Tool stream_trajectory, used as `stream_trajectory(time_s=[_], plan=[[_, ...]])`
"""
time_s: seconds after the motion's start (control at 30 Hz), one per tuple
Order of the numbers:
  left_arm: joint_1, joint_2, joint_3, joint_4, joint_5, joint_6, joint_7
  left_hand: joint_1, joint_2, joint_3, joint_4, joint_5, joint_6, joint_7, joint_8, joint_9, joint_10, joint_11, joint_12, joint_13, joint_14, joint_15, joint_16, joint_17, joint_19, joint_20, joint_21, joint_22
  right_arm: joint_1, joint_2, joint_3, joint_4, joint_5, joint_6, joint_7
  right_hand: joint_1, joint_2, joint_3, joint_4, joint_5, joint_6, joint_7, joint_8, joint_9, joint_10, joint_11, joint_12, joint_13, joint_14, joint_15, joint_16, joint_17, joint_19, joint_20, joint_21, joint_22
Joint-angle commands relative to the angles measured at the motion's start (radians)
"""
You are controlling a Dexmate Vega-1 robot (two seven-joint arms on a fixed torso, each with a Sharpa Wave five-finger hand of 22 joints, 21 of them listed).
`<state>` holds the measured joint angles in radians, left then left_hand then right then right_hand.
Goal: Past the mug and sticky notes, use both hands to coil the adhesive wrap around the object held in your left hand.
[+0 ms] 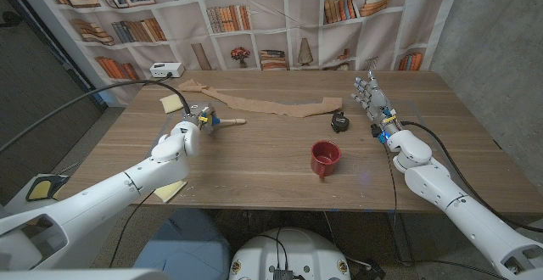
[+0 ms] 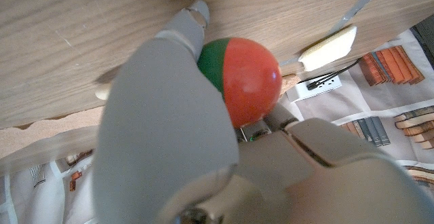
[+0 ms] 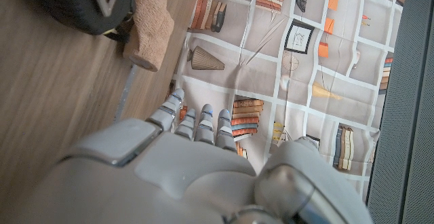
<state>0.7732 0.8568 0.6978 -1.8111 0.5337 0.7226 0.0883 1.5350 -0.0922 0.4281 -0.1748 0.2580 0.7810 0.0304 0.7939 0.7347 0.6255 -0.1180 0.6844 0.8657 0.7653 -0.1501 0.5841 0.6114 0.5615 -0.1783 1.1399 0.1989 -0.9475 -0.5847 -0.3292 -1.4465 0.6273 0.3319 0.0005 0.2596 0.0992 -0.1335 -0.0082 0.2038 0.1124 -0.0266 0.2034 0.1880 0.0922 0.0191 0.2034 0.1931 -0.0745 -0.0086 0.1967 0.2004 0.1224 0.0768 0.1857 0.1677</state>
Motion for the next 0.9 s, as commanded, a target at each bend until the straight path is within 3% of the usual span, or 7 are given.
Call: stream_trajectory(time_s=[0.03, 0.23, 0.37, 0.9], plan=[[0.044, 0.000, -0.060, -0.004, -0.116, -0.092, 0.092, 0.158, 0.153, -0.007, 0.001, -0.003, 0.011, 0.007, 0.000, 0.000, 0.011, -0.002, 0.003, 0.002, 0.008, 0.000, 0.000, 0.002, -0.003, -0.001, 0.012, 0.001, 0.002, 0.001, 0.000, 0.002, 0.000, -0.002, -0.002, 0.000, 0.011, 0.003, 0.000, -0.001, 0.009, -0.004, -0.001, 0.005, 0.003, -0.008, 0.001, 0.005, 0.002, -0.005, 0.008, 0.001, -0.001, 0.003, 0.004, 0.003], [0.078, 0.011, -0.110, 0.018, -0.197, -0.229, 0.152, 0.161, 0.153, -0.009, 0.000, -0.002, 0.014, 0.006, -0.001, -0.004, 0.011, -0.001, 0.002, 0.000, 0.010, 0.001, -0.001, 0.002, -0.007, -0.002, 0.017, -0.001, 0.006, 0.001, 0.001, 0.005, 0.000, -0.003, -0.001, 0.000, 0.011, 0.003, 0.000, -0.001, 0.009, -0.004, -0.001, 0.005, 0.003, -0.008, 0.001, 0.005, 0.001, -0.005, 0.008, 0.001, -0.001, 0.002, 0.004, 0.003], [0.091, 0.010, -0.125, 0.023, -0.218, -0.271, 0.181, 0.162, 0.153, -0.009, 0.000, -0.002, 0.017, 0.007, 0.000, -0.004, 0.010, 0.001, 0.001, 0.001, 0.009, 0.002, -0.003, 0.000, -0.010, -0.002, 0.019, -0.002, 0.009, 0.002, 0.000, 0.008, 0.000, -0.004, 0.001, 0.000, 0.012, 0.004, 0.000, -0.001, 0.008, -0.005, -0.002, 0.005, 0.004, -0.008, 0.001, 0.005, 0.000, -0.006, 0.007, 0.001, -0.001, 0.002, 0.004, 0.003], [0.088, -0.005, -0.144, 0.031, -0.281, -0.327, 0.191, 0.165, 0.153, -0.011, 0.001, -0.001, 0.018, 0.004, -0.004, -0.012, 0.015, 0.000, -0.001, -0.002, 0.009, 0.000, -0.008, -0.002, -0.018, -0.005, 0.028, -0.005, 0.013, 0.006, 0.005, 0.017, 0.001, 0.009, 0.001, 0.002, 0.016, 0.007, 0.000, -0.001, 0.009, -0.004, -0.002, 0.005, 0.003, -0.008, 0.000, 0.005, 0.002, -0.006, 0.008, 0.001, -0.001, 0.002, 0.004, 0.003]])
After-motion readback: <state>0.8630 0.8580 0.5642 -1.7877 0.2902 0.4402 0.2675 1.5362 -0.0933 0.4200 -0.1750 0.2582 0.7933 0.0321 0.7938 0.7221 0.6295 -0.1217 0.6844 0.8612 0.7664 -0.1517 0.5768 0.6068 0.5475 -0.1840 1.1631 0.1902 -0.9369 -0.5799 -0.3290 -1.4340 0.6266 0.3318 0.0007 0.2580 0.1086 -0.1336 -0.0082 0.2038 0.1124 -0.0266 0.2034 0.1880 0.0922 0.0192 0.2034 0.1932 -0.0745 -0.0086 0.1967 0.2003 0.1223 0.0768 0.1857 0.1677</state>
